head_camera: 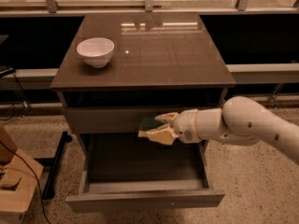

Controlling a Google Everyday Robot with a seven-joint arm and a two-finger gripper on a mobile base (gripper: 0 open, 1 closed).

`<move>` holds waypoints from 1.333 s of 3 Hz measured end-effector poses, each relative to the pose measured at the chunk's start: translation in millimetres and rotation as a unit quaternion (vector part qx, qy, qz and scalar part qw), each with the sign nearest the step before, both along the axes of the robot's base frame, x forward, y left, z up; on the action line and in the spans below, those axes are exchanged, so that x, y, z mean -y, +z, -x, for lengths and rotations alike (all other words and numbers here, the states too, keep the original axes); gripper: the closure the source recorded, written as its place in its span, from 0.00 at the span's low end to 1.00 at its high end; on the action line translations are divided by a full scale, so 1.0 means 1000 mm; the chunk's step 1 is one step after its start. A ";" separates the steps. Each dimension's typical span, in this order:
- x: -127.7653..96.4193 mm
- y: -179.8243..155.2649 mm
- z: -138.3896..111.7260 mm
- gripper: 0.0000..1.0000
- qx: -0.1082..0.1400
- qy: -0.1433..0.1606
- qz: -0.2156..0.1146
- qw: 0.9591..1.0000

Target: Place sponge into middle drawer

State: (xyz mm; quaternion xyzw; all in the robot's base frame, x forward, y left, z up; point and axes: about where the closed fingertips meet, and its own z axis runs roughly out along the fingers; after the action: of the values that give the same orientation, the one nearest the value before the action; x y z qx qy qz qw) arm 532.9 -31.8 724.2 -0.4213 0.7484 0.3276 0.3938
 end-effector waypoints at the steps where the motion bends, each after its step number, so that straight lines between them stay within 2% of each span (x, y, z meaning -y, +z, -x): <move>1: 0.008 -0.027 -0.020 1.00 -0.021 -0.010 -0.018 1.000; 2: 0.007 -0.029 -0.018 1.00 -0.024 -0.004 -0.018 1.000; 3: -0.001 -0.055 -0.017 1.00 -0.011 -0.017 -0.003 1.000; 4: 0.003 -0.100 -0.017 1.00 -0.011 -0.038 0.002 0.999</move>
Offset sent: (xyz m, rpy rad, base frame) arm 0.0169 -0.0050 -0.0239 0.0166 0.0193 -0.0323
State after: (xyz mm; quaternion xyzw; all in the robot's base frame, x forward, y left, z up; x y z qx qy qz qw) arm 550.2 -34.4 623.9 -0.3900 0.7689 0.3153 0.3966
